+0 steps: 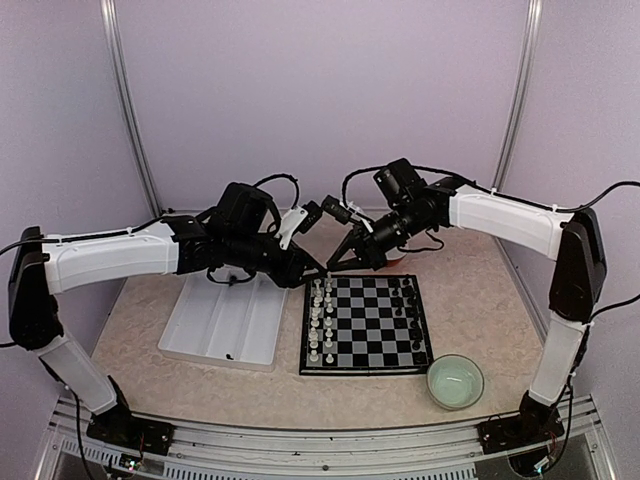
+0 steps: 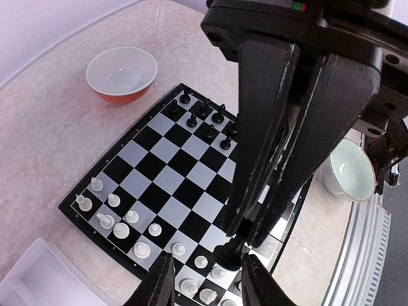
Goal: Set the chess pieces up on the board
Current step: Pass from the left arm to the right, then place the pawn at f7.
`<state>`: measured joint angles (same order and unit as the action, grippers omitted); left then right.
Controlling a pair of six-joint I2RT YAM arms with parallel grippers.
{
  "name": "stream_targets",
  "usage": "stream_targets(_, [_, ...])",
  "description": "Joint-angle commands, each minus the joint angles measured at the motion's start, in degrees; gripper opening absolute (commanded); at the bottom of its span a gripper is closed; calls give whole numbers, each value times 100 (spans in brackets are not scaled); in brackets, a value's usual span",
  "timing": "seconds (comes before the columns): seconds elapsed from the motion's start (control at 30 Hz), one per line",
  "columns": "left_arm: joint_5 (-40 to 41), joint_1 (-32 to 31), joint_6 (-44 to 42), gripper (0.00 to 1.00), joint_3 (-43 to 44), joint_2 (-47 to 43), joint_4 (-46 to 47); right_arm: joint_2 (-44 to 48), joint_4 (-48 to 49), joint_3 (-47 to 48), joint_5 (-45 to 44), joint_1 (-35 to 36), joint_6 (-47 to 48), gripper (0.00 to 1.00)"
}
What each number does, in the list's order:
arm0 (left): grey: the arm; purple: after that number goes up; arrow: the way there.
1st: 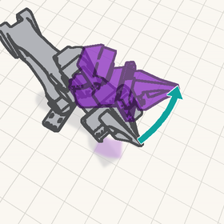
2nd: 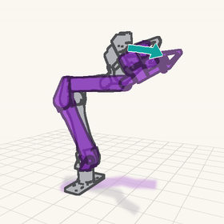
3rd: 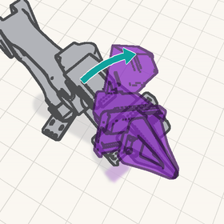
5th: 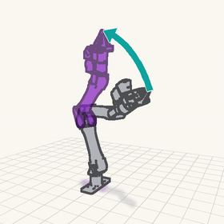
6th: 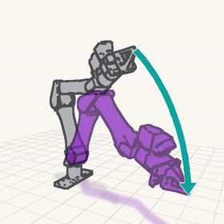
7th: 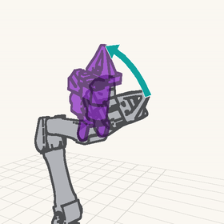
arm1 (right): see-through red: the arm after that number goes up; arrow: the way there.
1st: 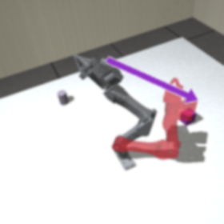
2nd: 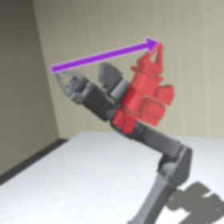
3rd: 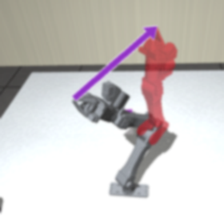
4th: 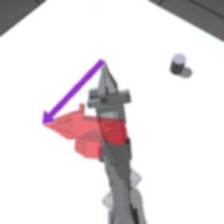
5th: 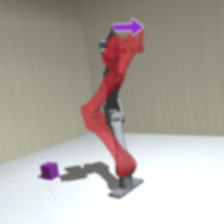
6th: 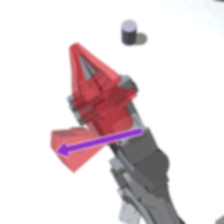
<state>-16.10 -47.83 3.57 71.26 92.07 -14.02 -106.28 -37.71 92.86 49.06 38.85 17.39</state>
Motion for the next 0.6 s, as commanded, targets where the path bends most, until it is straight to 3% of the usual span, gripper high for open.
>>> stream_targets(0.0, [277, -42, -138, 38, -128, -377, -70, 491, -269, -220, -538, -96, 388, 0])
stream_targets(0.57, [701, 340, -339, 40, -337, -843, -616, 1643, -1054, -2316, -3195, -457, 1906, 0])
